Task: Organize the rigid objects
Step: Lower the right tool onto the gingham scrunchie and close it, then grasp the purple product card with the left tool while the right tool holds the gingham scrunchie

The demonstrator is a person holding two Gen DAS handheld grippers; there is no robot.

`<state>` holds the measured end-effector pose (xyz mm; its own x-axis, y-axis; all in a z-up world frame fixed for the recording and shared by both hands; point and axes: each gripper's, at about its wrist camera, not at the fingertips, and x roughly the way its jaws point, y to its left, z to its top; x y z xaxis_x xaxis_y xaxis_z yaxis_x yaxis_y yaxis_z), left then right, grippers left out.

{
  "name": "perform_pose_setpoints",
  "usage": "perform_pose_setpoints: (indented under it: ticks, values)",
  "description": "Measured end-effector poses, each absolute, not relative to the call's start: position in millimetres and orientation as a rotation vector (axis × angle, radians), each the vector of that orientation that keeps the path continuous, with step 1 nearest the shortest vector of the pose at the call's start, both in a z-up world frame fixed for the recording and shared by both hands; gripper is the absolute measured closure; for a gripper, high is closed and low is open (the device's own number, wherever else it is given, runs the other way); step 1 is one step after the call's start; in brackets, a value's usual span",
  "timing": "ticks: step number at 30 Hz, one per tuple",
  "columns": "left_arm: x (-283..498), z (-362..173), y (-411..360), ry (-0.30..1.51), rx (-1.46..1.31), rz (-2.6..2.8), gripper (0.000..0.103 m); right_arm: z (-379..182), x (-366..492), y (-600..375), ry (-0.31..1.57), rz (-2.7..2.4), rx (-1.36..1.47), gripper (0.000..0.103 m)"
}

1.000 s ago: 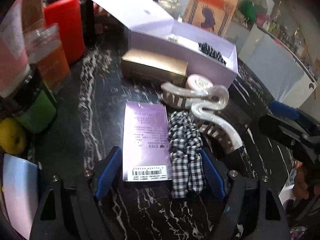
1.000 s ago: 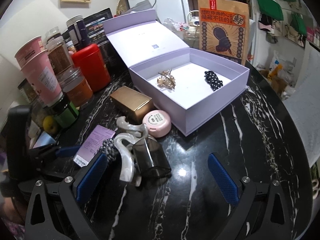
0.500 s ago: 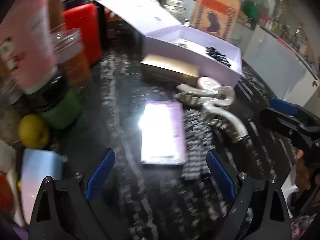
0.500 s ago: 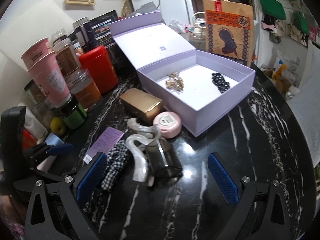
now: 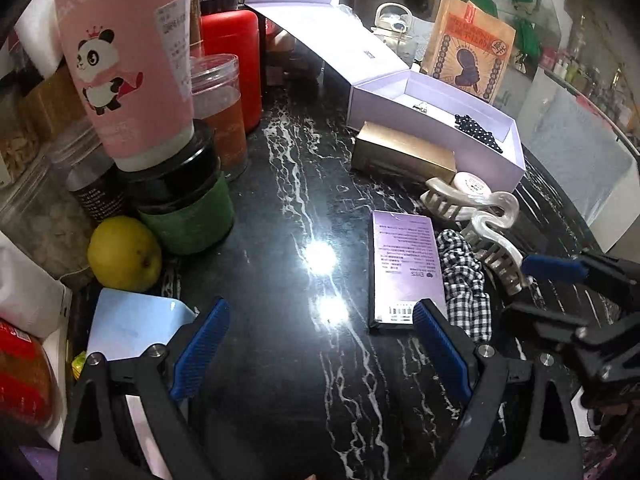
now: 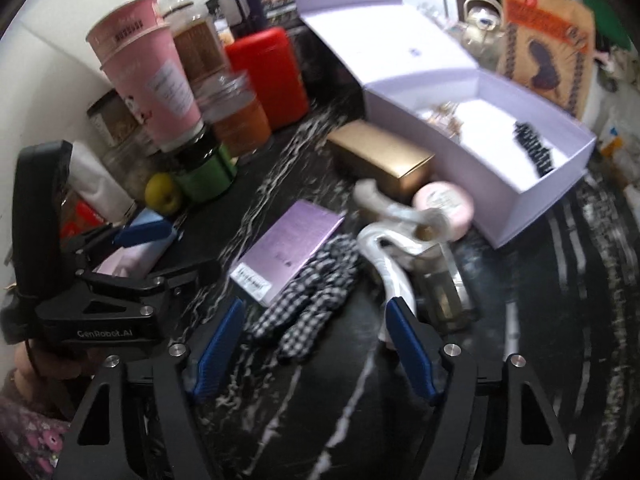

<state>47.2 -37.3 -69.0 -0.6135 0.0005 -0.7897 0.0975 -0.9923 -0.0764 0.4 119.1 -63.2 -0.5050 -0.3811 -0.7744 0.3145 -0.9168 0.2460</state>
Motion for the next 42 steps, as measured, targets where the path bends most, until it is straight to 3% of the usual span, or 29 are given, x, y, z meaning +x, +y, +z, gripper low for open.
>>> perform_pose_setpoints:
  ticks: [13, 15, 23, 26, 42]
  values:
    - [38, -71, -50, 0.256, 1.375, -2.785, 0.009, -74, -20, 102, -0.059, -2.398, 1.328, 0.033]
    - [38, -70, -50, 0.23, 1.366, -2.782, 0.009, -79, -20, 97, -0.059, -2.381, 1.34, 0.037]
    - [37, -71, -46, 0.261, 1.368, -2.806, 0.009, -93, -17, 104, -0.132, -2.378, 1.375, 0.07]
    - [34, -73, -42, 0.273, 1.39, -2.812, 0.009, -89, -10, 105, -0.087, -2.388, 1.369, 0.074]
    - [-3, -95, -3, 0.224, 1.559, -2.741, 0.009, -85, 10, 140, -0.085, -2.418, 1.421, 0.075]
